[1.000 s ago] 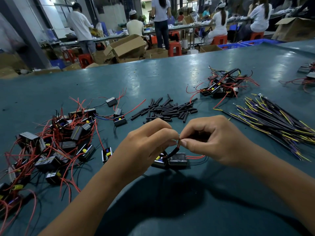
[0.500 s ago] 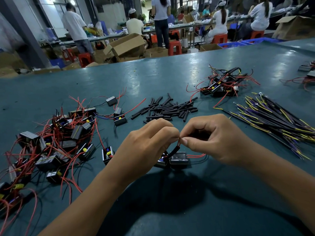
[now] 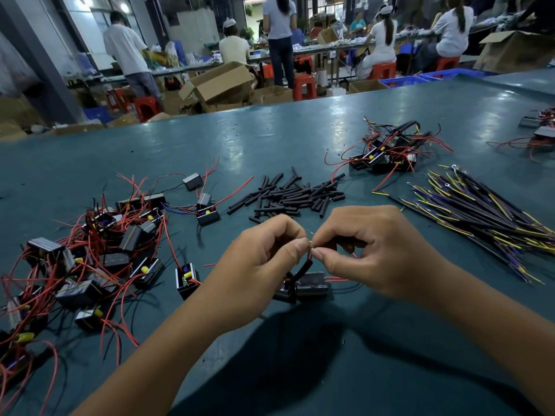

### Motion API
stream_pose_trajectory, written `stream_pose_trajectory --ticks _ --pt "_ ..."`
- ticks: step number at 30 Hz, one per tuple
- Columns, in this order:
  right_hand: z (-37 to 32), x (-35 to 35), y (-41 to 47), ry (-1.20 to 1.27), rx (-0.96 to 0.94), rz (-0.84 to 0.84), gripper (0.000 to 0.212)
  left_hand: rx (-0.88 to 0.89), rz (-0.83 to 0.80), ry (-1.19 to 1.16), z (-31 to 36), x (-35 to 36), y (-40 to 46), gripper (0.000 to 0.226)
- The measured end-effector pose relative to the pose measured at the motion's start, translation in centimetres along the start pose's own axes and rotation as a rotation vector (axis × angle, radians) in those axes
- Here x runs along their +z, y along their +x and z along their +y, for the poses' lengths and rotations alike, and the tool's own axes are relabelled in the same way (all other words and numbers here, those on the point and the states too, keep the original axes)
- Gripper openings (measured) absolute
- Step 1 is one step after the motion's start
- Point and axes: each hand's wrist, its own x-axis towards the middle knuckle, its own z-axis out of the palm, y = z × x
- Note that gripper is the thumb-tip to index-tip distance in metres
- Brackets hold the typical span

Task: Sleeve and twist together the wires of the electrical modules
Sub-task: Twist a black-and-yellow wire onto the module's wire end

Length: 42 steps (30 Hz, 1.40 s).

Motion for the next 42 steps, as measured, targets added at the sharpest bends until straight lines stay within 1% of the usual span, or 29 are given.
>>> stream_pose_trajectory --ticks 2,3,4,5,7,9,11,14,18,22,25,28,30,35,42 --pt "-0.1 0.1 0.0 -0.05 -0.026 -0.004 0.003 -0.143 -0.021 -0.215 0.2 0.1 0.0 0.025" --pt "-0.1 0.1 -0.1 -0.062 -0.031 -0.004 0.003 -0.18 -0.032 -0.282 0.3 0.1 0.0 0.025" --pt "0.0 0.0 -0.1 -0.059 -0.026 -0.001 0.003 -0.175 -0.033 -0.284 0.3 0.1 0.0 0.022" --pt "0.0 0.0 -0.1 -0.042 -0.013 0.004 0.003 -0.117 -0.023 -0.194 0.2 0.1 -0.1 0.02" --pt "0.1 -0.2 -0.1 0.011 0.017 0.008 0.002 0.067 0.029 0.096 0.0 -0.1 -0.1 0.01" --pt "0.2 -0.2 -0.1 0.05 0.036 -0.002 0.002 0.197 0.107 0.269 -0.2 -0.2 0.0 0.004" --pt "0.2 -0.2 -0.1 0.072 0.049 -0.013 0.003 0.309 0.14 0.391 -0.3 -0.5 0.1 0.005" --pt "0.2 -0.2 -0.1 0.099 0.067 -0.022 0.003 0.481 0.137 0.564 -0.8 -0.8 0.2 0.01" --pt "0.5 -0.1 -0.2 0.172 0.121 -0.03 0.004 0.551 0.143 0.639 -0.9 -0.8 0.3 0.012" --pt "0.8 0.1 -0.2 0.194 0.143 -0.037 0.004 0.478 0.126 0.54 -0.5 -0.6 0.2 0.014" --pt "0.7 0.2 -0.2 0.186 0.135 -0.032 0.004 0.327 0.125 0.421 -0.1 -0.3 0.0 0.011" --pt "0.5 0.1 -0.2 0.152 0.11 -0.023 0.004 0.149 0.091 0.232 0.2 -0.2 -0.1 0.015" --pt "0.3 0.1 -0.2 0.125 0.087 -0.019 0.003 0.093 0.081 0.164 0.3 -0.4 -0.1 0.018" --pt "0.2 0.0 -0.2 0.082 0.054 -0.016 0.003 0.077 0.068 0.233 0.6 -0.2 -0.3 0.015" --pt "-0.2 0.0 -0.1 0.068 0.04 -0.022 0.001 0.066 0.054 0.154 0.8 0.0 -0.5 0.017"
